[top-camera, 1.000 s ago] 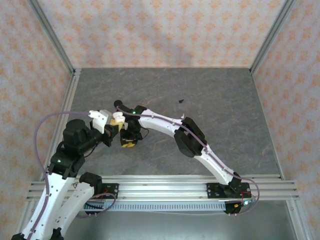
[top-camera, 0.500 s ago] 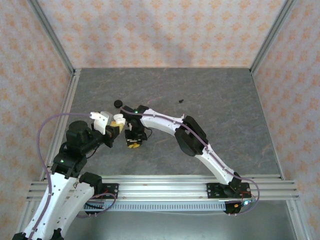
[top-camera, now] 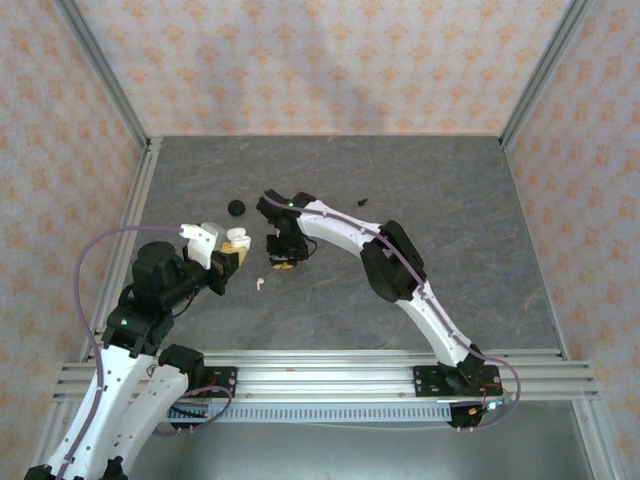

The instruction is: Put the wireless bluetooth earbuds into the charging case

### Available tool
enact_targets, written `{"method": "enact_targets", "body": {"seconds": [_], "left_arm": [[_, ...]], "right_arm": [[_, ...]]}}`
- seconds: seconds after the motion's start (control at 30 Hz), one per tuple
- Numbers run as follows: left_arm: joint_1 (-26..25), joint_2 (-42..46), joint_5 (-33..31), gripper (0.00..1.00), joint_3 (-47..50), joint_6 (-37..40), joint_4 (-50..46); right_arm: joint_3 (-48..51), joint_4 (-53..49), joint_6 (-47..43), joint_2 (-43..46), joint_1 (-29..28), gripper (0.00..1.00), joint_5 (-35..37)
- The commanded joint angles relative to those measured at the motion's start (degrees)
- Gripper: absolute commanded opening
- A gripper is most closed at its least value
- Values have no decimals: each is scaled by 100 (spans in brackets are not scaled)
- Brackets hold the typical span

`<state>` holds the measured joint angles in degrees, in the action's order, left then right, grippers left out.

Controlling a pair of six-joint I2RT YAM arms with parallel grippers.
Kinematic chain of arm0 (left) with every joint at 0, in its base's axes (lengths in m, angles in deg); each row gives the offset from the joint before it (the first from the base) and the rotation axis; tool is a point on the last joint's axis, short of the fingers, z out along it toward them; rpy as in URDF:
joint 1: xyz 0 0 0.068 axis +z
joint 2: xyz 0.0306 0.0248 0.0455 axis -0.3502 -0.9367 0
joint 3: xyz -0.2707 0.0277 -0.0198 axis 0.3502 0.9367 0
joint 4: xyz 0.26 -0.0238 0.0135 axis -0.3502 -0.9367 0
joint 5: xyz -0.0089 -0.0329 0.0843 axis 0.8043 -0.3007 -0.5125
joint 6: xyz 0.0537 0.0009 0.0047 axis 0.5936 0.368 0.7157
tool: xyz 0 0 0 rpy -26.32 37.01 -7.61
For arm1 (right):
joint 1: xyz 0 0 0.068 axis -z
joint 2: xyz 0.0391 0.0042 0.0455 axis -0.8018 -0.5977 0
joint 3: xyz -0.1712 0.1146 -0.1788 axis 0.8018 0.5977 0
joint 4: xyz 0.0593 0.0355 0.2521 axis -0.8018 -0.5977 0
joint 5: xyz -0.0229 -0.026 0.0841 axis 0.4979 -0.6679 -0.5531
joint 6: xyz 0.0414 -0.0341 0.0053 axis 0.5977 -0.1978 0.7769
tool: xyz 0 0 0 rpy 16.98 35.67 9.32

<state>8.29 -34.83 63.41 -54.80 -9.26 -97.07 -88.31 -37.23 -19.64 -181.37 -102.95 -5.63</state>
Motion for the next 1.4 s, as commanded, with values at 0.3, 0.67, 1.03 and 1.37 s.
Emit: {"method": "enact_targets", "body": {"seconds": [0.3,0.67,1.03,1.37], "left_arm": [[41,37,-391,0,-134,176,66],[35,246,-514,0,-64,203,-66],[39,297,-524,0,-67,238,-137],[37,366,-497,0,38,194,-113]], "right_arm": [[-584,-439,172,87,-543,35,337],[-1100,-633,179,-332,-636,39,107],[-1460,-928,168,-665,-700,40,37],[-1699,-1274,109,-923,-739,40,180]]}}
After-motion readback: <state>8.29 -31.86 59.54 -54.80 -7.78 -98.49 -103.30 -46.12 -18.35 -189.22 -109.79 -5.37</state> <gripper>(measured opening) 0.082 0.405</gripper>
